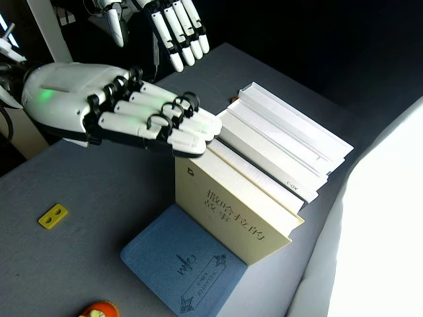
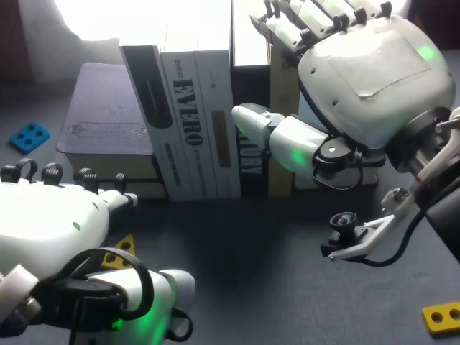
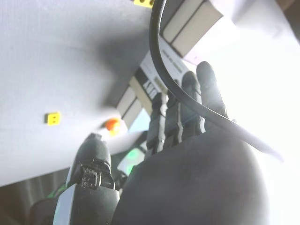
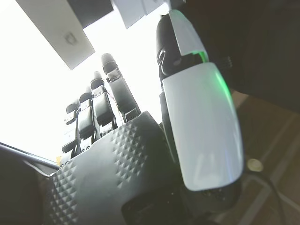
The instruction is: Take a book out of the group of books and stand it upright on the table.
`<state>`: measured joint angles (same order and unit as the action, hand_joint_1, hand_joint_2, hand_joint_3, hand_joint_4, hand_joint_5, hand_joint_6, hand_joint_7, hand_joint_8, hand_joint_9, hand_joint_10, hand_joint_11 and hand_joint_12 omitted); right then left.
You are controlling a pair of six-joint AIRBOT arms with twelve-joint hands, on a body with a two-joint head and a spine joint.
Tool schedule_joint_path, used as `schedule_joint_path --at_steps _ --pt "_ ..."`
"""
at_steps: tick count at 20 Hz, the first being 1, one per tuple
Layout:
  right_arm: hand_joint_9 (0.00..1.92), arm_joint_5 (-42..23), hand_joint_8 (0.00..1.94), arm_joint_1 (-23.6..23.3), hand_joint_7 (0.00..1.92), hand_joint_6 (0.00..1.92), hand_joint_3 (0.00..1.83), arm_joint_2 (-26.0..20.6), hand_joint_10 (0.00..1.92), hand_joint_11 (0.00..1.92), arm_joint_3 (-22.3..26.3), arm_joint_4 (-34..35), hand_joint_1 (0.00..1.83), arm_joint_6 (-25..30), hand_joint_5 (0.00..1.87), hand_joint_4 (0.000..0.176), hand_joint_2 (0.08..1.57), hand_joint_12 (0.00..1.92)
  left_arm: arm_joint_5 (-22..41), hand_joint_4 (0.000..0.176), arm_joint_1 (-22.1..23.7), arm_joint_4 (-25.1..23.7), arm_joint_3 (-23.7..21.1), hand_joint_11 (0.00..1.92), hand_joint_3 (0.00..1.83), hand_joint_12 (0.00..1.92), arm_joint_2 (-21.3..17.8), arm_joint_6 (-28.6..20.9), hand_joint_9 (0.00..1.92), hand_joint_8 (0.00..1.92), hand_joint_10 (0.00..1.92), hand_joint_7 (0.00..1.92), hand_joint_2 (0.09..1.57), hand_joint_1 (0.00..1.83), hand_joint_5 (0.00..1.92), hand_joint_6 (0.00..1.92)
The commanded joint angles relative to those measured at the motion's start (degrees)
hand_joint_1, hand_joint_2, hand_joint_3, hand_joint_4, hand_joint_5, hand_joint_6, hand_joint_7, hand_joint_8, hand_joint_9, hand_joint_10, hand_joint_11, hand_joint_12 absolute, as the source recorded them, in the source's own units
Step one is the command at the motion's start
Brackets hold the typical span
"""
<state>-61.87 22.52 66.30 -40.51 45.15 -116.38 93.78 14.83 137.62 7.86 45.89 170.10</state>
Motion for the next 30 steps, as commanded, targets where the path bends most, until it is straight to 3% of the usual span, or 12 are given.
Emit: schedule_joint_path --at_steps 1,11,14,18,22,30 --pt "0.01 -4.54 0.0 -0.27 0.06 0.01 0.0 0.12 0.0 0.0 -0.13 -4.87 0.09 0.33 0.23 0.0 1.22 0.0 -0.74 0.018 0.45 -4.56 0.0 0.0 0.0 0.16 -0.02 0.1 0.05 0.0 0.0 0.1 1.33 0.0 0.08 0.0" --pt "0.0 -4.08 0.01 1.86 0.08 0.04 0.01 2.37 0.0 0.0 -1.49 -5.15 0.0 -0.64 0.31 0.0 1.24 0.0 -0.74 0.015 0.43 -4.56 -0.04 0.0 0.0 0.2 -0.02 0.1 0.06 0.0 0.0 0.1 1.33 0.0 0.07 0.0" --pt "0.0 -4.36 0.01 2.26 0.08 0.05 0.01 2.33 0.0 0.0 -1.48 -5.54 0.0 -1.27 0.35 0.0 1.23 0.0 -0.74 0.018 0.41 -4.56 -0.03 0.0 0.0 0.14 -0.02 0.1 0.05 0.0 0.0 0.1 1.33 0.0 0.06 0.0" --pt "0.0 -4.9 0.01 2.58 0.12 0.13 0.0 2.33 0.0 0.0 -1.47 -6.87 0.0 -1.36 0.56 0.0 1.24 0.0 -0.74 0.018 0.39 -4.56 -0.03 0.0 0.0 0.13 -0.03 0.1 0.05 0.0 0.0 0.09 1.33 0.0 0.07 0.01" --pt "0.0 -5.38 0.0 2.66 0.11 0.11 0.0 1.94 0.0 0.0 -1.27 -7.53 0.02 -1.77 0.65 0.0 1.24 0.0 -0.74 0.016 0.39 -4.56 -0.04 0.0 0.0 0.14 -0.03 0.1 0.04 0.0 0.0 0.08 1.33 0.0 0.06 0.0" --pt "0.0 -6.28 0.0 5.39 0.09 0.09 0.0 -1.77 0.0 0.0 5.24 -12.33 0.0 -3.69 0.68 0.0 1.23 0.0 -0.74 0.018 0.34 -4.56 -0.03 0.0 0.0 0.12 -0.03 0.1 0.04 0.0 0.0 0.09 1.33 0.0 0.09 0.0"
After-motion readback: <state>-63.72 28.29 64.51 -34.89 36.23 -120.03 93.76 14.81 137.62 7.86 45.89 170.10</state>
